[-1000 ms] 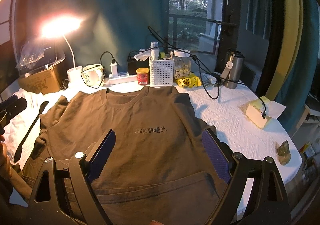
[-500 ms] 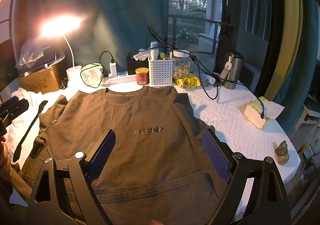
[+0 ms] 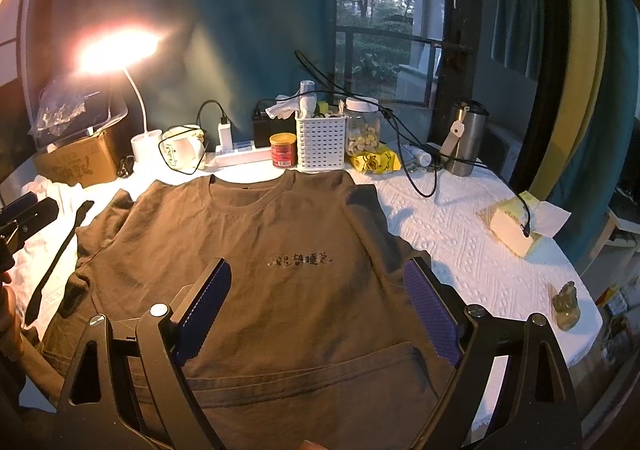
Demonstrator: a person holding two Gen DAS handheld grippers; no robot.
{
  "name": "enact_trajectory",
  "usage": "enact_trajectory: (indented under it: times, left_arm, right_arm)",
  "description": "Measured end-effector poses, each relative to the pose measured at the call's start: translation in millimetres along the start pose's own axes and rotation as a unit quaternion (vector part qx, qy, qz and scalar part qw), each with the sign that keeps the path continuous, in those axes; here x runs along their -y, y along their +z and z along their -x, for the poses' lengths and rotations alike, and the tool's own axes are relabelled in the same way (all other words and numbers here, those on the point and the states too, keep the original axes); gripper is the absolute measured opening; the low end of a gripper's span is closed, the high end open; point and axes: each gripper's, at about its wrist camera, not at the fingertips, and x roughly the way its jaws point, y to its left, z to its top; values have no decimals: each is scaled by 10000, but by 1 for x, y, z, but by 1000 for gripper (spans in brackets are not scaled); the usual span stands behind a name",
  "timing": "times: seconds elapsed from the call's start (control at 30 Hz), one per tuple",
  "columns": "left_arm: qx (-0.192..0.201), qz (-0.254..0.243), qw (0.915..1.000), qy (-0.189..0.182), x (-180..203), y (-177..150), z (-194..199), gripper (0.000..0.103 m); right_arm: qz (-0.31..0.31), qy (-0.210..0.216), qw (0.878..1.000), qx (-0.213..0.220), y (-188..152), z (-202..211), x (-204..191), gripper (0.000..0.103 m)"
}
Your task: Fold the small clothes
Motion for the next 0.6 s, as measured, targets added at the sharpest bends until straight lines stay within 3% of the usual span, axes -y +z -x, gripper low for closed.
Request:
enact_trajectory:
  times: [0.4, 0.6]
  left_arm:
    - [-153, -150, 9998, 25, 12, 10, -18, 102]
    - [-597, -276, 9978, -58, 29, 15, -51, 102]
  right_arm:
    - [-80, -115, 9998, -122, 6, -20, 19, 90]
    - [-204, -238, 9990, -315, 9, -44, 42, 90]
